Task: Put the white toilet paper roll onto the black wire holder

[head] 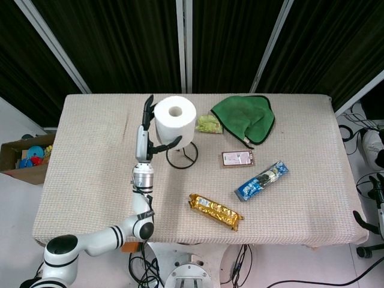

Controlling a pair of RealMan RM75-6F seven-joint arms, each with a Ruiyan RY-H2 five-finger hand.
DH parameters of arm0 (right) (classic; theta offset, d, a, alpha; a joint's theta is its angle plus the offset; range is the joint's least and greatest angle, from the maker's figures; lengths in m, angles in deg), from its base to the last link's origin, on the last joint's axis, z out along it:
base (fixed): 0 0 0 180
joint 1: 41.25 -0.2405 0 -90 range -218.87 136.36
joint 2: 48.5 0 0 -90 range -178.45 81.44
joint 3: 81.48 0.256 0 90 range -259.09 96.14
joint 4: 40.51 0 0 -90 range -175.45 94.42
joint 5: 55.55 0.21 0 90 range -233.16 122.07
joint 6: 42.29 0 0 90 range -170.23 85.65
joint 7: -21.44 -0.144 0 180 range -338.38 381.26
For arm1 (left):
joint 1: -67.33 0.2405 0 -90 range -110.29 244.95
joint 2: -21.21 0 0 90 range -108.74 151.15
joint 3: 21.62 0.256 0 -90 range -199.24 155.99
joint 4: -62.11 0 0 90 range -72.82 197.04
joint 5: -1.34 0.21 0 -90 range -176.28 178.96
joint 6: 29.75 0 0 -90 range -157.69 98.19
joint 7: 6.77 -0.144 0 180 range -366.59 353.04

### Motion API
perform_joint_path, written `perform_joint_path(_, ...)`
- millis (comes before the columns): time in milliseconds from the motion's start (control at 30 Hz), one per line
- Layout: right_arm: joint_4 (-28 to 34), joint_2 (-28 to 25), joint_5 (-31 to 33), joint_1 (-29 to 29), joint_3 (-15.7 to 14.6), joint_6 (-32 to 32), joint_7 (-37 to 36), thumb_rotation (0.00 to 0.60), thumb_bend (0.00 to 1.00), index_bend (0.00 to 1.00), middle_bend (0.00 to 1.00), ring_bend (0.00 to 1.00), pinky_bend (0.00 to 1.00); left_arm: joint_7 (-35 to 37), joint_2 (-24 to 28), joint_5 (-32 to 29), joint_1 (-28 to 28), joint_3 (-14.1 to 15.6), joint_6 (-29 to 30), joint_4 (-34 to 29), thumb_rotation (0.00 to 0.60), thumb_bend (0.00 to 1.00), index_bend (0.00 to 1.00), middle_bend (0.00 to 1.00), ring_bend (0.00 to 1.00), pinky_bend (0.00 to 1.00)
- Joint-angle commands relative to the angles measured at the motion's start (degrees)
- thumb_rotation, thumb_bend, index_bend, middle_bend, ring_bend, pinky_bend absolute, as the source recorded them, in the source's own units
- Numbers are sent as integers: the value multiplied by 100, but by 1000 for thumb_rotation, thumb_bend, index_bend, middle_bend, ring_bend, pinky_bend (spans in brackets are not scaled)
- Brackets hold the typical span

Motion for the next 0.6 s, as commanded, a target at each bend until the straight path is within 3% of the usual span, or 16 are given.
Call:
perform_joint_path(33, 13, -4, 3, 5, 6, -13, 10, 600, 211, 0, 0, 0, 0, 6, 14, -7, 38, 9, -14, -44, 600, 120, 0, 0, 92, 209)
perform_joint_path(400, 40, 4, -21, -7, 1, -11, 37, 600, 212, 0, 0, 0, 0, -115, 406, 279, 283, 109, 216, -523, 600, 95, 0, 0, 84, 209)
perform_joint_path(500, 32, 11, -48, -2, -2, -43, 24, 600, 212, 0, 0, 0, 0, -284, 929, 526, 584, 350, 324, -1061, 600, 92, 0, 7, 85, 209)
perform_joint_path(600, 21, 6, -84, 8, -4, -96, 12, 600, 212, 0, 0, 0, 0, -720, 1817, 891, 1070, 750, 494, -1816, 600, 94, 105, 90, 97, 214)
